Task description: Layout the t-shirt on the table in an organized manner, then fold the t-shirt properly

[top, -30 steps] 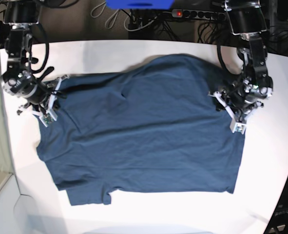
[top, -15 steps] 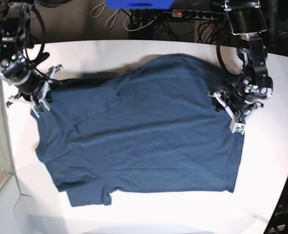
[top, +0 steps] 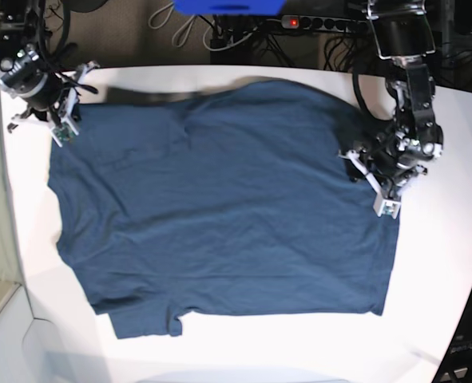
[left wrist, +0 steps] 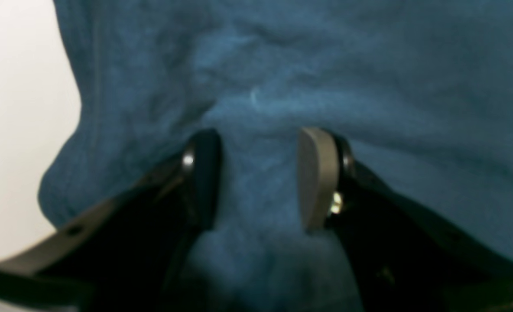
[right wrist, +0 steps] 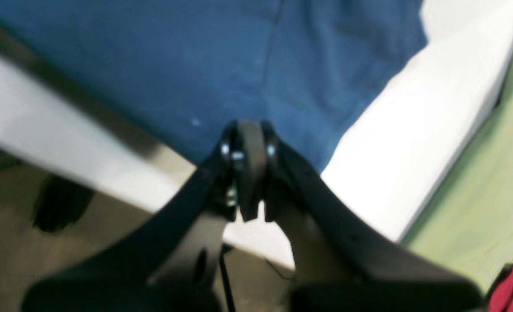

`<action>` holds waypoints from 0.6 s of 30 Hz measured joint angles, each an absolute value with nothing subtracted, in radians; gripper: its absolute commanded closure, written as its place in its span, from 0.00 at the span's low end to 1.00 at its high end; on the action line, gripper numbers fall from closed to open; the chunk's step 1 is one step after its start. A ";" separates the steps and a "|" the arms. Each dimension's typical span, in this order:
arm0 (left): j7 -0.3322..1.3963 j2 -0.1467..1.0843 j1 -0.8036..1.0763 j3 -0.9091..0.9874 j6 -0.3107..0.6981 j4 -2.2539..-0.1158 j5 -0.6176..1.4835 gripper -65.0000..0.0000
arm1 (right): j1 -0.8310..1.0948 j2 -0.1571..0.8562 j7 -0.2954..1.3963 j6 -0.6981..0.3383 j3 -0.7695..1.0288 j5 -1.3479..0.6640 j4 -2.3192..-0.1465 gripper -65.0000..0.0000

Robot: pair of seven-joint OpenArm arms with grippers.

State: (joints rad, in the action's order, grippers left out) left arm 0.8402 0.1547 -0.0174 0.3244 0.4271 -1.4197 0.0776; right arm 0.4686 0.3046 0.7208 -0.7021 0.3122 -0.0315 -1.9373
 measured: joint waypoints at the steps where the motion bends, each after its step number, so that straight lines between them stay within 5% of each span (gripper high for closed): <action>1: 0.840 0.155 -0.017 0.324 0.427 -1.419 0.078 0.55 | 0.487 0.320 0.712 -0.702 0.311 -0.031 -1.937 1.00; 5: 0.836 0.159 -0.017 0.323 0.427 -1.419 0.077 0.55 | 0.520 0.370 0.706 -0.702 0.241 -0.031 -1.906 0.88; 13: 0.836 0.166 -0.014 0.323 0.427 -1.419 0.079 0.55 | 0.527 0.389 0.711 -0.702 0.242 -0.025 -1.887 0.39; 18: 0.836 0.166 -0.009 0.326 0.427 -1.423 0.079 0.55 | 0.492 0.348 0.723 -0.702 0.355 -0.049 -1.913 0.33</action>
